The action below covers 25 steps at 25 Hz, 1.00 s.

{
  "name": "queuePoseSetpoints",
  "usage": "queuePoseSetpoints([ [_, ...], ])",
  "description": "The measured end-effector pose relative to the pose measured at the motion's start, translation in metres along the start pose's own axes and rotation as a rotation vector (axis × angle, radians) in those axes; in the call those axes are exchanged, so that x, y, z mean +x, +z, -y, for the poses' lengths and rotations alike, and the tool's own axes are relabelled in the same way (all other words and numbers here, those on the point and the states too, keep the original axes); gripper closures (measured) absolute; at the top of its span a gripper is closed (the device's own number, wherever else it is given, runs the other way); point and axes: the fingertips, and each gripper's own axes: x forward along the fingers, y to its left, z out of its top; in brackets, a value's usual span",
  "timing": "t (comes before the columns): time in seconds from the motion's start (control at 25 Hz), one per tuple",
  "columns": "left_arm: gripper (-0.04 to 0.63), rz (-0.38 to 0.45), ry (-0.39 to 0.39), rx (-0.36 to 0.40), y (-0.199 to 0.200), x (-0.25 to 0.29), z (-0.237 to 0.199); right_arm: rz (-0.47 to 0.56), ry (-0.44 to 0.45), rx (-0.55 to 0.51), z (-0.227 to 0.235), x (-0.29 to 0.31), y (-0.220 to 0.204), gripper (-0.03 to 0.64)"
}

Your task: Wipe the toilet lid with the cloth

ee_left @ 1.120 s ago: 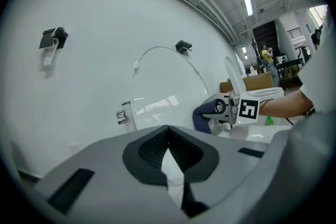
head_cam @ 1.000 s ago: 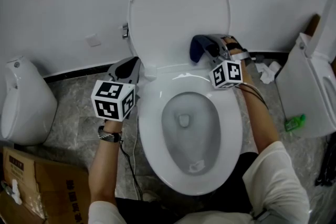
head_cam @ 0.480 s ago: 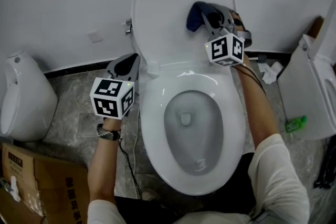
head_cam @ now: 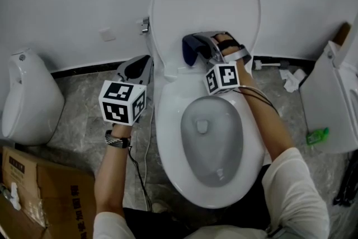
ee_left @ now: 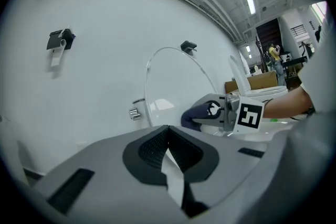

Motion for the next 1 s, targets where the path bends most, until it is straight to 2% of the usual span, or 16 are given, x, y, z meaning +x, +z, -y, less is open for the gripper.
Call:
queuePoseSetpoints([
  [0.12,0.594,0.007,0.005,0.0,0.0,-0.003,-0.002,-0.016,0.068,-0.052,-0.029,-0.014,-0.02,0.529],
  [0.2,0.594,0.01,0.004,0.002,0.0,-0.002,-0.002,-0.046,0.078,-0.065,-0.032,-0.028,-0.042,0.528],
  [0.32,0.594,0.009,-0.002,0.007,0.0,-0.001,0.0,-0.084,0.036,-0.035,-0.012,-0.043,-0.068,0.528],
  [0.44,0.594,0.008,-0.013,0.01,-0.001,0.002,0.005,-0.099,-0.06,0.064,0.029,-0.049,-0.082,0.528],
  [0.64,0.594,0.0,-0.012,0.015,-0.003,0.006,0.006,-0.074,-0.189,0.222,0.078,-0.03,-0.06,0.526],
  [0.8,0.594,-0.008,-0.009,0.014,-0.006,0.006,0.004,-0.014,-0.273,0.364,0.109,-0.009,-0.034,0.528],
  [0.88,0.594,-0.007,-0.001,0.015,-0.006,0.004,0.002,0.014,-0.268,0.372,0.117,0.003,-0.015,0.528],
  [1.0,0.594,0.001,0.026,0.01,-0.005,-0.003,-0.009,0.038,-0.235,0.325,0.115,0.019,0.012,0.528],
])
